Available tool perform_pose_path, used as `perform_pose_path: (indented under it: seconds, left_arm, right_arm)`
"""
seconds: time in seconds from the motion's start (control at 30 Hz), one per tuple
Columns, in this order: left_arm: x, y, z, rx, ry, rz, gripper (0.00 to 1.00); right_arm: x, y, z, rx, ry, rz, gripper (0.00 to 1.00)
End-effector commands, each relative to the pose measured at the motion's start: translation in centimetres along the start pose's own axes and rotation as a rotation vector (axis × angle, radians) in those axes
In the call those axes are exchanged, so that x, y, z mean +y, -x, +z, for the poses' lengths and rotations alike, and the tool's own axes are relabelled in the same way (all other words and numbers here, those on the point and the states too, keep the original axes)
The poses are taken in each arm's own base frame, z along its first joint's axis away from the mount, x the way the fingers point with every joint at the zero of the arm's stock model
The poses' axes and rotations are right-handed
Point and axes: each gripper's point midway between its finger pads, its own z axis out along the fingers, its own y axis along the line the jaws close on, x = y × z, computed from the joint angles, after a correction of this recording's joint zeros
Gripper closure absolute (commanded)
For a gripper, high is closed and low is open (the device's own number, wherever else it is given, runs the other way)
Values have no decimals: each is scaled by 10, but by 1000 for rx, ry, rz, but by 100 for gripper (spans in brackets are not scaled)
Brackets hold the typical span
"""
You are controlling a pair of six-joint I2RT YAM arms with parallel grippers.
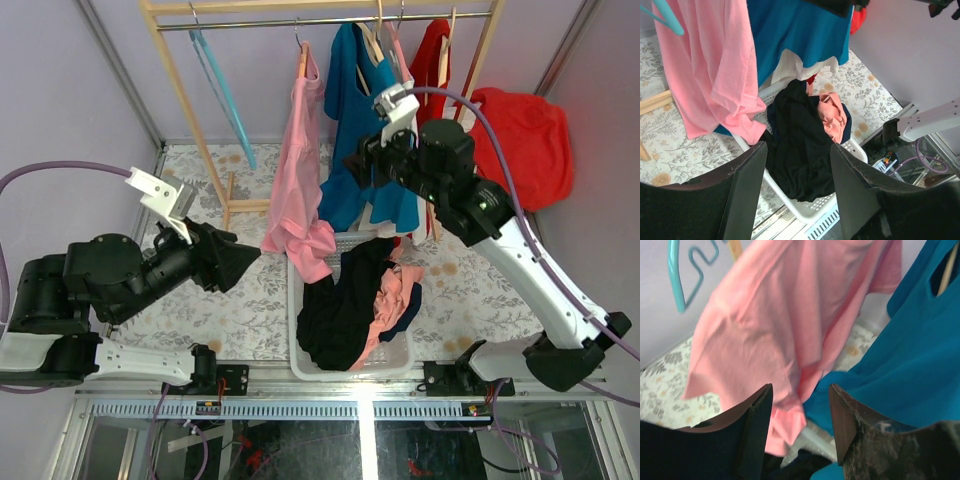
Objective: Place the t-shirt on the hanger
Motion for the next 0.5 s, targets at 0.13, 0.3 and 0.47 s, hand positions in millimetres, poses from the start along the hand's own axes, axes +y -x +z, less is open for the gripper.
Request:
perform_pose_path:
  seconds: [0.13, 0.3, 0.47]
  left_arm:
    - [11, -6, 4, -51, 42, -72, 45]
    - [16, -22, 11, -53, 55, -89, 44]
    - [21, -48, 25, -50, 81, -107, 13]
  right_arm:
    - [25, -20, -57, -30, 104, 140, 45]
    - [21, -59, -86, 19, 63, 202, 40]
    - [17, -95, -111, 60, 26, 253, 16]
